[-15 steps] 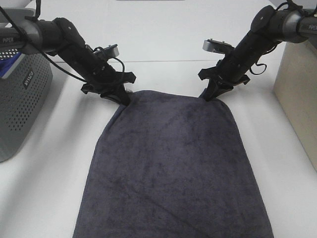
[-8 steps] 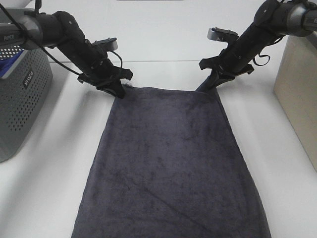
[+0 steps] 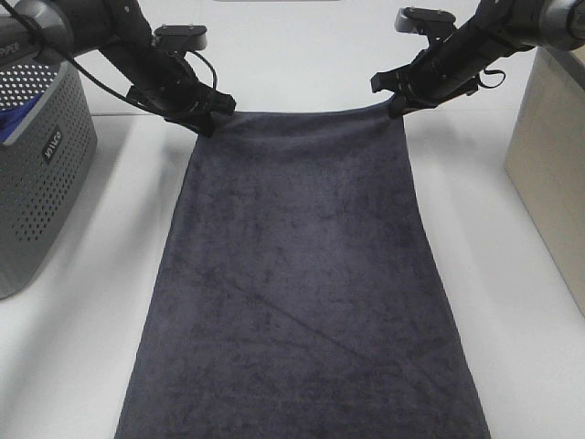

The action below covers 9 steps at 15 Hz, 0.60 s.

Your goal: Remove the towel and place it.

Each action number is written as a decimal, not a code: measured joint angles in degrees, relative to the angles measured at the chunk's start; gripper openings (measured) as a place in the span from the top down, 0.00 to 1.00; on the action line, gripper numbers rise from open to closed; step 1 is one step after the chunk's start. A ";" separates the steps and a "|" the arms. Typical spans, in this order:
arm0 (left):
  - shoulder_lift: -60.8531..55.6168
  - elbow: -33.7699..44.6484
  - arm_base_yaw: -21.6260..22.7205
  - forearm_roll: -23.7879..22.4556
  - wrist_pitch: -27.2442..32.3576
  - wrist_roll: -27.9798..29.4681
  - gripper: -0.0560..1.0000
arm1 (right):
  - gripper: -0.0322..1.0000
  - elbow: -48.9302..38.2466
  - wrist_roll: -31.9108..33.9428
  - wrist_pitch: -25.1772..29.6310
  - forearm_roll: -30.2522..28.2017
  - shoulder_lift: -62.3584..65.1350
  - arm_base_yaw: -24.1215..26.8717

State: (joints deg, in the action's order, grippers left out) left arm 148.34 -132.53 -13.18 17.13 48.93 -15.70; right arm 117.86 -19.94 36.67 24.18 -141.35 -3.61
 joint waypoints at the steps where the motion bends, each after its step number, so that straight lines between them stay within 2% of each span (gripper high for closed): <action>1: 0.00 -0.23 0.00 -0.46 -1.95 0.00 0.94 | 0.96 0.00 0.06 -1.78 0.00 0.06 0.00; 6: 0.06 -0.29 0.00 -0.80 -16.16 0.00 0.94 | 0.96 0.00 -2.41 -11.17 -0.06 0.06 0.00; 9: 0.06 -0.29 0.00 -1.43 -21.14 0.00 0.94 | 0.96 0.00 -2.75 -16.10 -0.06 0.06 -0.06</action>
State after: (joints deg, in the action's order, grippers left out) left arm 148.40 -132.81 -13.18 15.70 27.79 -15.70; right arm 117.86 -22.69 20.57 24.12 -141.29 -3.67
